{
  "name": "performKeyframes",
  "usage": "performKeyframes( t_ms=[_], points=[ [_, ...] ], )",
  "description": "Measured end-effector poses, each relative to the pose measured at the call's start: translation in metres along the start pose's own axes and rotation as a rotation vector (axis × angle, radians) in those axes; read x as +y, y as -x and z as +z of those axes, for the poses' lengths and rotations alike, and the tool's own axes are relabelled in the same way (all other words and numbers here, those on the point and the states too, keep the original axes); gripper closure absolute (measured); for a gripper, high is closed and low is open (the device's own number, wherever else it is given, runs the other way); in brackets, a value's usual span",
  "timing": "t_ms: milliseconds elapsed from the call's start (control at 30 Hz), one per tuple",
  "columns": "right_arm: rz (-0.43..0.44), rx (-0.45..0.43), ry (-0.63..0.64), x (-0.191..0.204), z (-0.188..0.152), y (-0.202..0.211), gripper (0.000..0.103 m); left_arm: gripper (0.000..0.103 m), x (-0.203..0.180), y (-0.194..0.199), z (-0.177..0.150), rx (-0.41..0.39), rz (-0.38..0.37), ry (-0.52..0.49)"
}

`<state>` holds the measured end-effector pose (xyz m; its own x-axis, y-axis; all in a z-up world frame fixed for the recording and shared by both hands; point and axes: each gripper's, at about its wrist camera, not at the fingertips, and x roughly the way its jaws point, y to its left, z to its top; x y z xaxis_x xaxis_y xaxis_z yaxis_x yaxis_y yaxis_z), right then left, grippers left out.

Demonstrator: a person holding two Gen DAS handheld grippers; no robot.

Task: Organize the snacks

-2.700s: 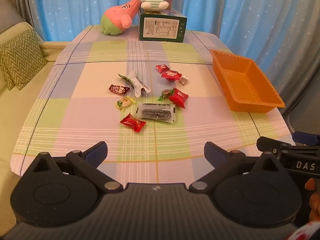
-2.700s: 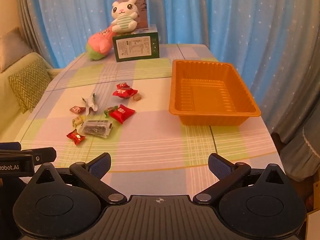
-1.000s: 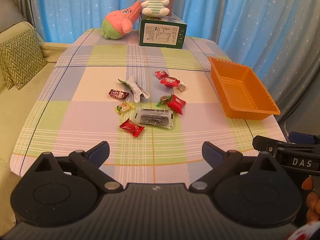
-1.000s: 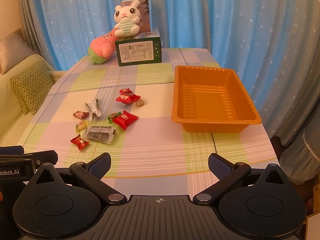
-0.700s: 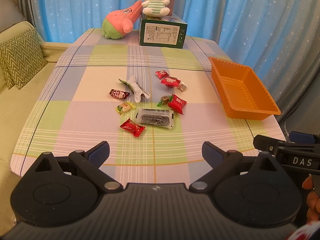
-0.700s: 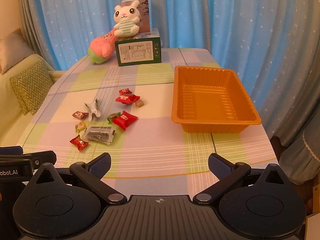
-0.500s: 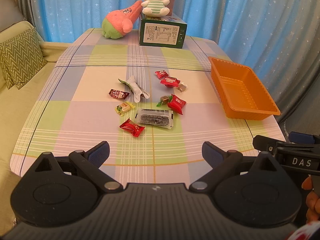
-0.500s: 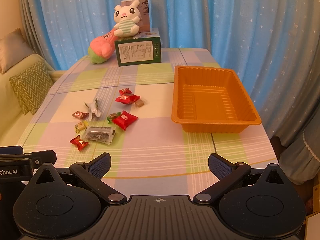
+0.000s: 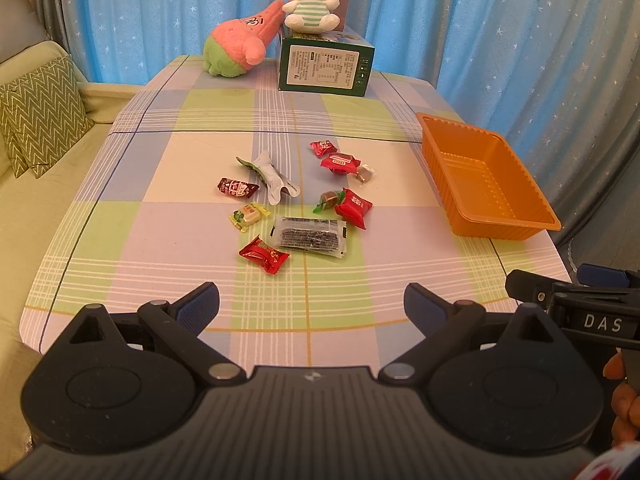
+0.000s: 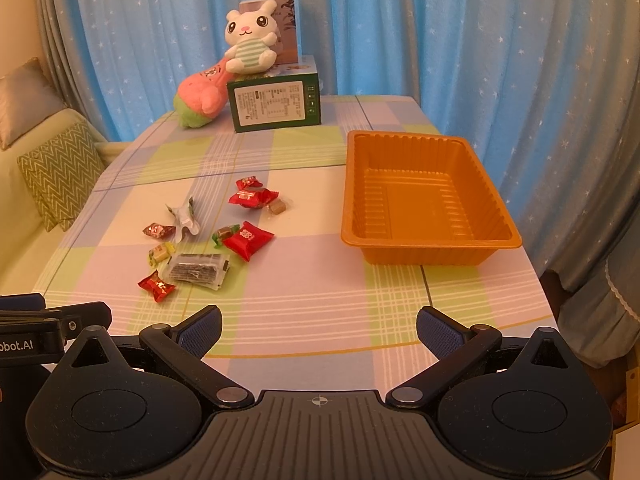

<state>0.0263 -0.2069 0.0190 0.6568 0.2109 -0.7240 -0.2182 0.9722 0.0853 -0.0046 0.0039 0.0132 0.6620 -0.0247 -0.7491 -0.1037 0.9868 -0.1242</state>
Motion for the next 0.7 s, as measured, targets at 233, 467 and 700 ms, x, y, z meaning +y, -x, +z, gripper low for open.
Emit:
performKeyframes(
  t_ms=[233, 467, 700],
  points=[
    [0.001, 0.002, -0.001, -0.0004, -0.0002, -0.0007, 0.0, 0.005, -0.0008, -0.0017, -0.0004, 0.003, -0.003, 0.004],
    [0.004, 0.005, -0.005, -0.0014, -0.0012, -0.0018, 0.0, 0.005, -0.0008, -0.0021, -0.0006, 0.004, -0.001, 0.004],
    [0.016, 0.007, -0.026, -0.0037, -0.0031, -0.0061, 0.0, 0.005, 0.006, -0.0099, -0.0021, 0.012, 0.004, 0.015]
  ],
)
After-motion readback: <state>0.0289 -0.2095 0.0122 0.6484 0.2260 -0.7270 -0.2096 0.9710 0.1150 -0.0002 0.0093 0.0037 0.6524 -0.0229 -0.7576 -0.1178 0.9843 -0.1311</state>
